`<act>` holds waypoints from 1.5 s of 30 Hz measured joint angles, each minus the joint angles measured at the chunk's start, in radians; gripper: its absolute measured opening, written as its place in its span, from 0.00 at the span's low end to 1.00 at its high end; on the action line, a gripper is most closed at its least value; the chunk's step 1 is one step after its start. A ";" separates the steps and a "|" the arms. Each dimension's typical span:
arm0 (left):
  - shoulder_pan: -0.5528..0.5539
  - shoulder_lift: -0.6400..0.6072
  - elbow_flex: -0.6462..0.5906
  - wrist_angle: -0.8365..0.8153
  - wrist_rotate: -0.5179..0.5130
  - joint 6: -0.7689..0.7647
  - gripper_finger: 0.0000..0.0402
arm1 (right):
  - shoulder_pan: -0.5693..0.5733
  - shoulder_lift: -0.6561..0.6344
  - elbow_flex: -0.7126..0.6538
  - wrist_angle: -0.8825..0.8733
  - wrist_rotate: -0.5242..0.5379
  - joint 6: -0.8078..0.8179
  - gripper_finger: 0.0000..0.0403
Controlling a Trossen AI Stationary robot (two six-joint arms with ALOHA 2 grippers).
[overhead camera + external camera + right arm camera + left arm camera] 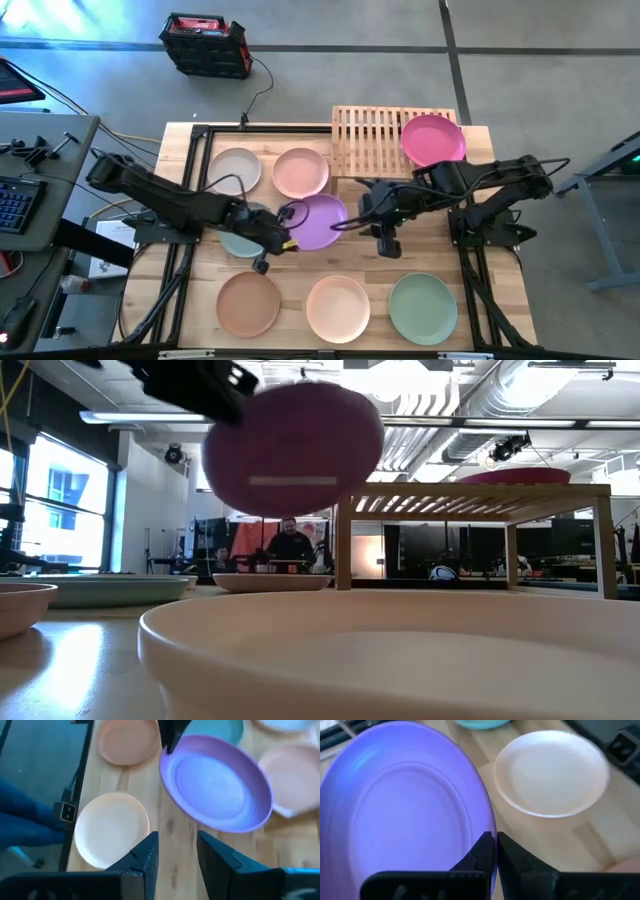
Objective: Place and stack plates onto a shelf
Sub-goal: Stack the violet plate on top of the pink plate on the shelf
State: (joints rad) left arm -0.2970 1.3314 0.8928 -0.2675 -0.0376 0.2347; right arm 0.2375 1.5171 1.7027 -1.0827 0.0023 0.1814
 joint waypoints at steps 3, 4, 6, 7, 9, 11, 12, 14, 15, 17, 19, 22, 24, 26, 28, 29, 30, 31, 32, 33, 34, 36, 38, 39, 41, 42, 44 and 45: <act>-0.033 -0.029 0.000 0.002 0.000 -0.001 0.01 | 0.000 0.007 0.000 0.023 -0.010 -0.084 0.27; -0.043 -0.036 0.000 0.001 0.001 -0.003 0.01 | 0.000 0.010 0.000 0.040 -0.014 -0.107 0.27; -0.062 -0.041 0.000 0.012 0.001 -0.016 0.01 | 0.000 0.019 0.000 0.054 -0.026 -0.143 0.27; -0.070 -0.041 0.000 0.014 0.001 -0.022 0.01 | 0.000 0.026 0.000 0.067 -0.040 -0.161 0.27; -0.088 -0.040 0.001 0.013 0.001 -0.025 0.01 | 0.000 0.040 0.000 0.093 -0.063 -0.199 0.27; -0.102 -0.035 0.011 0.016 0.000 -0.024 0.01 | 0.000 0.054 0.000 0.106 -0.085 -0.237 0.27; -0.106 -0.033 0.016 0.017 0.001 -0.024 0.01 | 0.000 0.062 0.000 0.119 -0.089 -0.257 0.27; -0.107 -0.028 0.026 0.006 0.002 -0.024 0.02 | 0.000 0.078 0.000 0.129 -0.094 -0.291 0.27; -0.107 -0.027 0.030 -0.002 0.002 -0.023 0.02 | 0.000 0.085 0.000 0.130 -0.099 -0.303 0.27; -0.103 -0.027 0.032 -0.003 -0.003 -0.023 0.02 | 0.000 0.097 0.000 0.136 -0.109 -0.327 0.27; -0.099 -0.027 0.032 -0.005 -0.013 -0.023 0.02 | 0.000 0.112 0.000 0.138 -0.122 -0.348 0.27; -0.095 -0.027 0.032 -0.006 -0.020 -0.023 0.02 | 0.000 0.132 0.000 0.139 -0.134 -0.371 0.27; -0.095 -0.027 0.032 -0.006 -0.025 -0.023 0.02 | 0.000 0.142 0.000 0.139 -0.135 -0.374 0.27; -0.095 -0.027 0.032 -0.005 -0.028 -0.022 0.02 | 0.000 0.151 0.000 0.141 -0.135 -0.374 0.27; -0.095 -0.027 0.032 -0.005 -0.030 -0.022 0.02 | 0.000 0.158 0.000 0.140 -0.136 -0.386 0.27; -0.095 -0.027 0.032 -0.005 -0.030 -0.022 0.02 | 0.000 0.162 0.000 0.140 -0.136 -0.394 0.27; -0.095 -0.027 0.032 -0.005 -0.030 -0.022 0.02 | 0.000 0.166 0.000 0.139 -0.135 -0.404 0.27; -0.095 -0.027 0.032 -0.003 -0.031 -0.023 0.02 | 0.000 0.173 0.000 0.139 -0.133 -0.412 0.27; -0.095 -0.027 0.032 0.001 -0.031 -0.023 0.02 | 0.000 0.178 0.000 0.139 -0.130 -0.418 0.27; -0.095 -0.027 0.033 0.007 -0.031 -0.022 0.02 | 0.000 0.182 0.000 0.138 -0.128 -0.418 0.27; -0.095 -0.027 0.033 0.014 -0.031 -0.022 0.02 | 0.000 0.186 0.000 0.137 -0.127 -0.418 0.27; -0.095 -0.027 0.033 0.032 -0.031 -0.023 0.02 | 0.000 0.187 0.000 0.131 -0.127 -0.418 0.27; -0.095 -0.027 0.033 0.044 -0.031 -0.023 0.02 | 0.000 0.187 0.000 0.126 -0.127 -0.418 0.27; -0.095 -0.027 0.033 0.046 -0.031 -0.022 0.02 | 0.000 0.187 0.000 0.123 -0.127 -0.418 0.27; -0.095 -0.027 0.033 0.047 -0.031 -0.023 0.02 | 0.000 0.187 0.000 0.116 -0.127 -0.418 0.27; -0.095 -0.027 0.033 0.048 -0.031 -0.023 0.02 | 0.000 0.187 0.000 0.111 -0.127 -0.418 0.27; -0.095 -0.027 0.033 0.050 -0.031 -0.023 0.02 | -0.001 0.187 0.000 0.094 -0.126 -0.418 0.27; -0.095 -0.027 0.033 0.050 -0.031 -0.023 0.02 | -0.002 0.188 0.000 0.091 -0.126 -0.418 0.27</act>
State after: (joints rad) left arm -0.3923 1.3041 0.9260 -0.2173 -0.0685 0.2119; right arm 0.2358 1.7056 1.7027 -0.9916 -0.1238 -0.2364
